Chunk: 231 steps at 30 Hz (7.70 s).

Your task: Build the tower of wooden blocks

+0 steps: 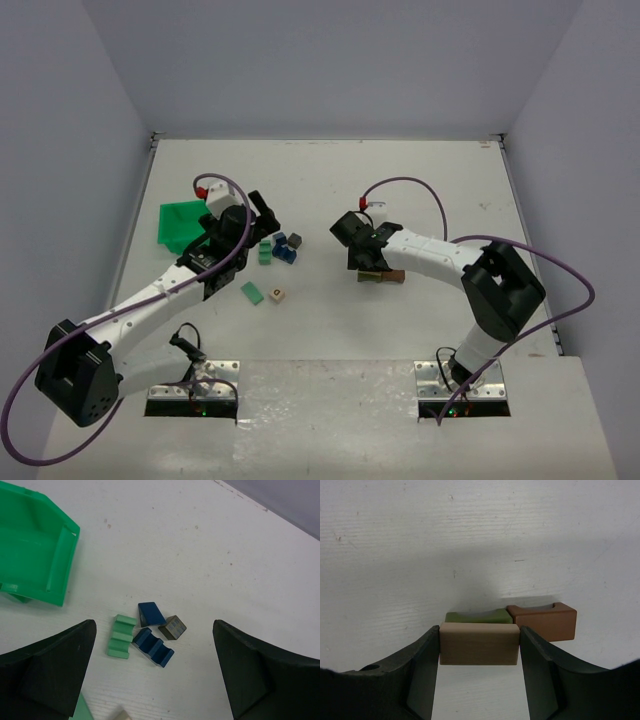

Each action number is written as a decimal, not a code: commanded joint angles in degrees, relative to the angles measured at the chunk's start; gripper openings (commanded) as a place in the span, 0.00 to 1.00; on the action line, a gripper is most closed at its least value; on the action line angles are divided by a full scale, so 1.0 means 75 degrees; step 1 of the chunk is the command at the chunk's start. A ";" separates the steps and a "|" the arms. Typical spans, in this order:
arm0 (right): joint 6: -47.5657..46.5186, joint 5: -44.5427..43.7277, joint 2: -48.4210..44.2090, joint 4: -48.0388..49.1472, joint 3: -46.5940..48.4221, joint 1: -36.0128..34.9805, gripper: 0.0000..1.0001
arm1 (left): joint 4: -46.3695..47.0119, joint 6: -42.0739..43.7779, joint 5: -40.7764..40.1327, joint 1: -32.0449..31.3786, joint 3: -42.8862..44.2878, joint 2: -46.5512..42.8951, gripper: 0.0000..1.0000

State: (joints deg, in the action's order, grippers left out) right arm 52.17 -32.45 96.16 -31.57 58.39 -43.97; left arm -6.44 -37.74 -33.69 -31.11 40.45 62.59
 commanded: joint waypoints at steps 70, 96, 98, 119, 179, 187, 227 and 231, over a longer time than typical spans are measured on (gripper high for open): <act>-0.0816 0.0376 -0.0468 0.0975 -0.0600 0.0167 0.67 | 0.0344 0.0098 -0.0101 -0.0059 0.0102 0.0162 1.00; -0.0908 0.0834 -0.0645 0.1080 -0.0707 0.0167 0.76 | 0.0355 0.0086 -0.0031 -0.0070 0.0092 0.0174 1.00; -0.0930 0.0834 -0.0645 0.1092 -0.0707 0.0167 0.76 | 0.0355 0.0086 -0.0031 -0.0059 0.0092 0.0174 1.00; -0.0600 0.0271 -0.0794 0.0971 -0.0860 0.0167 0.81 | 0.0367 0.0090 0.0055 -0.0066 0.0107 0.0181 1.00; 0.0295 0.1187 -0.1042 0.0744 -0.0836 0.0169 0.84 | 0.0402 0.0096 0.0190 -0.0070 0.0021 0.0086 1.00; 0.0247 0.1014 -0.0989 0.0752 -0.0860 0.0190 0.84 | 0.0402 0.0082 0.0180 -0.0070 -0.0045 -0.0065 1.00; -0.0088 0.1332 -0.0769 0.1063 -0.0936 0.0278 0.84 | 0.0402 0.0074 0.0156 -0.0070 -0.0078 -0.0113 1.00; -0.0040 0.1233 -0.0828 0.1013 -0.0951 0.0274 0.87 | 0.0400 0.0074 0.0158 -0.0061 -0.0084 -0.0119 1.00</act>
State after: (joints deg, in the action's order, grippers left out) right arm 51.01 -21.89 91.18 -24.88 51.35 -42.09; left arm -5.73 -37.69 -32.32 -31.11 40.03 63.31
